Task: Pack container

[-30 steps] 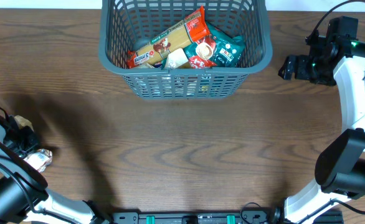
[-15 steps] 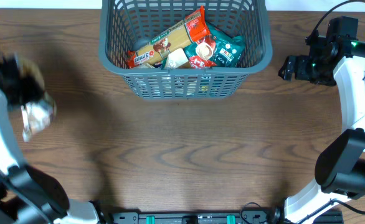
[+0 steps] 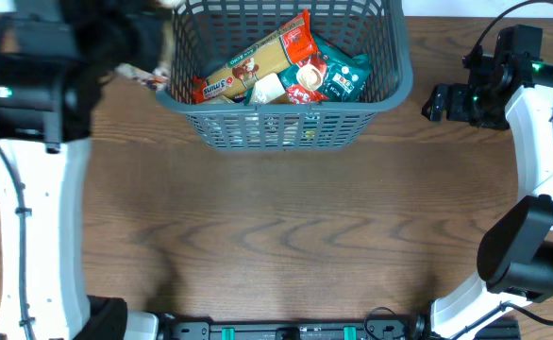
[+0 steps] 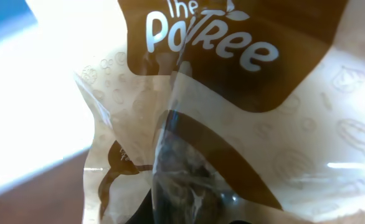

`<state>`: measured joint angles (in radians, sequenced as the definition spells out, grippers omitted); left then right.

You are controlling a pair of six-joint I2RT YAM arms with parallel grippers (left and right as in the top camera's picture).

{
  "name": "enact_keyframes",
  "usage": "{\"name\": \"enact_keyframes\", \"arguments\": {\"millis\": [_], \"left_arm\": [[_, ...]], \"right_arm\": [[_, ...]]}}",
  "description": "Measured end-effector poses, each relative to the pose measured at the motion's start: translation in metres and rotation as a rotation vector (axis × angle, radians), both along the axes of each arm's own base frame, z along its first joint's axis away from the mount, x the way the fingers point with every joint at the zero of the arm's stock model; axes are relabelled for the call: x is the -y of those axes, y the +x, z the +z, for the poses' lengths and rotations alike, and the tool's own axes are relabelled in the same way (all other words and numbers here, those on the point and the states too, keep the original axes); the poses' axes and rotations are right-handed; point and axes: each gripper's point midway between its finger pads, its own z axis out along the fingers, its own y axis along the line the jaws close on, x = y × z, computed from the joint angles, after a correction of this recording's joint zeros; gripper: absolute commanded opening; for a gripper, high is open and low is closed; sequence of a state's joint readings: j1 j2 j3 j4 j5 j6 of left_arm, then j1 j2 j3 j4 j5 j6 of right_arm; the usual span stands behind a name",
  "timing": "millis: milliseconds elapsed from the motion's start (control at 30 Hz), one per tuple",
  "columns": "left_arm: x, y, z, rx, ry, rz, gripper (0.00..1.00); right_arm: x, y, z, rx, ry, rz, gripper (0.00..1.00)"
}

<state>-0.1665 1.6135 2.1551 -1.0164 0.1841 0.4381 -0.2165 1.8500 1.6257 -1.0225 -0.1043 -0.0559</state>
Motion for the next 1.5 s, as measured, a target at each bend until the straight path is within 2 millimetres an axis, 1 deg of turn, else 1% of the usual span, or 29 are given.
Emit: {"name": "enact_keyframes", "arguments": {"millis": [100,167,233,333,433,533,633,667,700,733,767,800,833,867,900,1033,1167,1267,1367,1400,1467,1500], "left_arm": [[0.029,0.001,-0.010,0.034,0.153,-0.173,0.06],[0.048,0.006,-0.023,0.054,0.266,-0.306,0.06],[0.061,0.015,-0.036,0.071,0.350,-0.395,0.06],[0.077,0.035,-0.056,0.092,0.425,-0.486,0.06],[0.085,0.052,-0.083,0.065,0.463,-0.535,0.05],[0.090,0.067,-0.120,-0.001,0.488,-0.573,0.06],[0.093,0.078,-0.157,-0.075,0.497,-0.600,0.06],[0.094,0.081,-0.169,-0.101,0.497,-0.606,0.10],[0.095,0.084,-0.181,-0.127,0.498,-0.612,0.17],[0.095,0.086,-0.192,-0.149,0.500,-0.619,0.34],[0.096,0.088,-0.202,-0.171,0.499,-0.623,0.58],[0.096,0.089,-0.212,-0.197,0.494,-0.623,0.61],[0.096,0.089,-0.220,-0.217,0.491,-0.623,0.66],[0.095,0.089,-0.226,-0.237,0.484,-0.619,0.75],[0.094,0.090,-0.231,-0.255,0.474,-0.608,0.99],[0.087,0.091,-0.234,-0.295,0.425,-0.545,0.99],[0.081,0.091,-0.234,-0.327,0.381,-0.490,0.99],[0.081,0.089,-0.228,-0.340,0.338,-0.442,0.99],[0.078,0.086,-0.207,-0.324,0.292,-0.373,0.99],[0.075,0.084,-0.195,-0.312,0.275,-0.333,0.99],[0.065,0.078,-0.164,-0.281,0.224,-0.240,0.99],[0.057,0.071,-0.146,-0.265,0.189,-0.187,0.99]], "right_arm": [[0.000,0.000,0.000,0.000,0.000,0.000,0.99],[0.000,0.000,0.000,0.000,0.000,0.000,0.99],[0.000,0.000,0.000,0.000,0.000,0.000,0.99],[0.000,0.000,0.000,0.000,0.000,0.000,0.99],[0.000,0.000,0.000,0.000,0.000,0.000,0.99],[0.000,0.000,0.000,0.000,0.000,0.000,0.99],[0.000,0.000,0.000,0.000,0.000,0.000,0.99],[0.000,0.001,0.000,0.002,-0.001,0.000,0.99],[0.000,0.001,0.000,0.005,-0.002,0.000,0.99],[0.001,0.002,0.001,0.010,-0.003,0.000,0.99],[0.001,0.003,0.001,0.014,-0.004,0.000,0.99],[0.001,0.004,0.001,0.018,-0.004,0.000,0.99],[0.001,0.005,0.002,0.022,-0.005,0.000,0.99],[0.001,0.006,0.002,0.025,-0.006,0.000,0.99],[0.002,0.007,0.002,0.028,-0.007,0.000,0.99],[0.003,0.013,0.005,0.058,-0.013,0.001,0.99],[0.006,0.028,0.012,0.125,-0.030,0.002,0.99],[0.007,0.029,0.013,0.130,-0.033,0.008,0.99],[0.007,0.034,0.017,0.151,-0.044,0.024,0.99],[0.008,0.037,0.022,0.168,-0.052,0.034,0.99],[0.010,0.045,0.036,0.213,-0.072,0.053,0.99],[0.011,0.049,0.045,0.242,-0.083,0.061,0.99]]}}
